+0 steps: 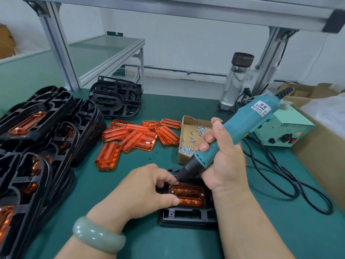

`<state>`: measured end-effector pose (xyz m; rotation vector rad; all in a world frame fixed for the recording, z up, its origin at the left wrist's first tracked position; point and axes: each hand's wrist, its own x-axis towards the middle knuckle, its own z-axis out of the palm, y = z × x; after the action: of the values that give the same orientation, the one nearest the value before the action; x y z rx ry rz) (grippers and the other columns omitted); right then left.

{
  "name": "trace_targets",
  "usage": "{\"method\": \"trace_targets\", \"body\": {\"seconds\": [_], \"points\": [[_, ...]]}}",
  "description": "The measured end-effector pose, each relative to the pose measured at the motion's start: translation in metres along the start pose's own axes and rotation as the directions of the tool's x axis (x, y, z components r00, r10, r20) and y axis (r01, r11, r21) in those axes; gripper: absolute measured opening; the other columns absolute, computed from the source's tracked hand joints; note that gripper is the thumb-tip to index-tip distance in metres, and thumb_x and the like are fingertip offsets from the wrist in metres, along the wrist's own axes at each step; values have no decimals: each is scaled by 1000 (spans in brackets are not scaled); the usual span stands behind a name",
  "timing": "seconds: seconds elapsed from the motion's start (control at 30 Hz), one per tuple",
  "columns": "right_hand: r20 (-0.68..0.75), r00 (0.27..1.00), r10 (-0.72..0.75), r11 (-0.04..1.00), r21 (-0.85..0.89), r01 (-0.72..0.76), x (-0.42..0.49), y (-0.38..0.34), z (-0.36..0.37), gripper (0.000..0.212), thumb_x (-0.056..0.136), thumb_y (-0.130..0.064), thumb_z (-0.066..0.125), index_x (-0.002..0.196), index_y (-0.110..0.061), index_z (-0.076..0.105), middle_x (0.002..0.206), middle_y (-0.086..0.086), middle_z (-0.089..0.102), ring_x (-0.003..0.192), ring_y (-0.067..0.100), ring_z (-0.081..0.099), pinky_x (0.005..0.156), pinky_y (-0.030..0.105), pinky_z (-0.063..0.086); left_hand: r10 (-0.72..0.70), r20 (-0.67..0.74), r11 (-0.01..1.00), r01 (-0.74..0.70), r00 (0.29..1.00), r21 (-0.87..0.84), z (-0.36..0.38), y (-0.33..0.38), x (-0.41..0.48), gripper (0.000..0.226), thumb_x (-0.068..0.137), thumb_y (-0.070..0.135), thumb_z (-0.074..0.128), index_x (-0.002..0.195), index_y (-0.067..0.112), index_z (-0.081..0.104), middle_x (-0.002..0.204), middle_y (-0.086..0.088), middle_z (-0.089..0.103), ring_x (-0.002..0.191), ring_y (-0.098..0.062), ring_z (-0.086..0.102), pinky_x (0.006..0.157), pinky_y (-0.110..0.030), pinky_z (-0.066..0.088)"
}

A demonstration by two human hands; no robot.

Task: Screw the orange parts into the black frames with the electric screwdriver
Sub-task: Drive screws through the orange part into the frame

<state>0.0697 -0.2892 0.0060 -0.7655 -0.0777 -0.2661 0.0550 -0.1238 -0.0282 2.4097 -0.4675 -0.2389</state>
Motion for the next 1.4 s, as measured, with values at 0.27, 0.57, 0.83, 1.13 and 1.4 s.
{"method": "trace_targets", "body": {"seconds": [0.27, 0.57, 0.83, 1.13, 1.4], "points": [[-39, 995, 93, 993, 81, -89, 2, -3, -1, 19, 74, -29, 65, 84, -18, 53, 57, -7, 48, 44, 6, 44, 48, 20, 44, 45, -80, 991, -55, 996, -125, 2, -3, -2, 18, 75, 42, 73, 79, 58, 64, 82, 12, 55, 70, 4, 51, 63, -10, 35], [4, 989, 147, 981, 128, -146, 7, -17, -10, 22, 78, -38, 60, 89, -19, 57, 58, -10, 46, 44, 3, 44, 49, 19, 42, 170, -217, 969, -203, 961, -138, 3, 10, -5, 36, 65, 43, 79, 98, 41, 67, 103, 24, 56, 99, 9, 52, 80, 0, 34], [45, 979, 197, 943, 265, -202, 14, -34, -23, 24, 82, -43, 54, 89, -20, 57, 57, -12, 44, 44, 1, 43, 52, 17, 42, 235, 44, 968, -238, 971, 84, 8, 22, -8, 76, 56, 64, 73, 126, 41, 51, 118, 34, 33, 121, 13, 20, 100, -5, 20], [32, 978, 207, 917, 342, -206, 17, -40, -30, 27, 83, -47, 54, 89, -21, 57, 58, -13, 45, 44, -1, 44, 53, 16, 43, 236, 86, 928, -251, 968, 274, 16, 37, -13, 73, 58, 67, 71, 120, 32, 58, 131, 18, 33, 124, -3, 19, 107, -24, 28], [-1, 967, 255, 905, 352, -238, 19, -41, -30, 36, 69, -48, 68, 88, -20, 57, 59, -14, 44, 45, -1, 44, 51, 16, 44, 169, 71, 954, -181, 983, 241, 10, 44, -26, 72, 62, 56, 70, 127, 42, 41, 114, 19, 30, 119, -3, 22, 98, -32, 44]]}}
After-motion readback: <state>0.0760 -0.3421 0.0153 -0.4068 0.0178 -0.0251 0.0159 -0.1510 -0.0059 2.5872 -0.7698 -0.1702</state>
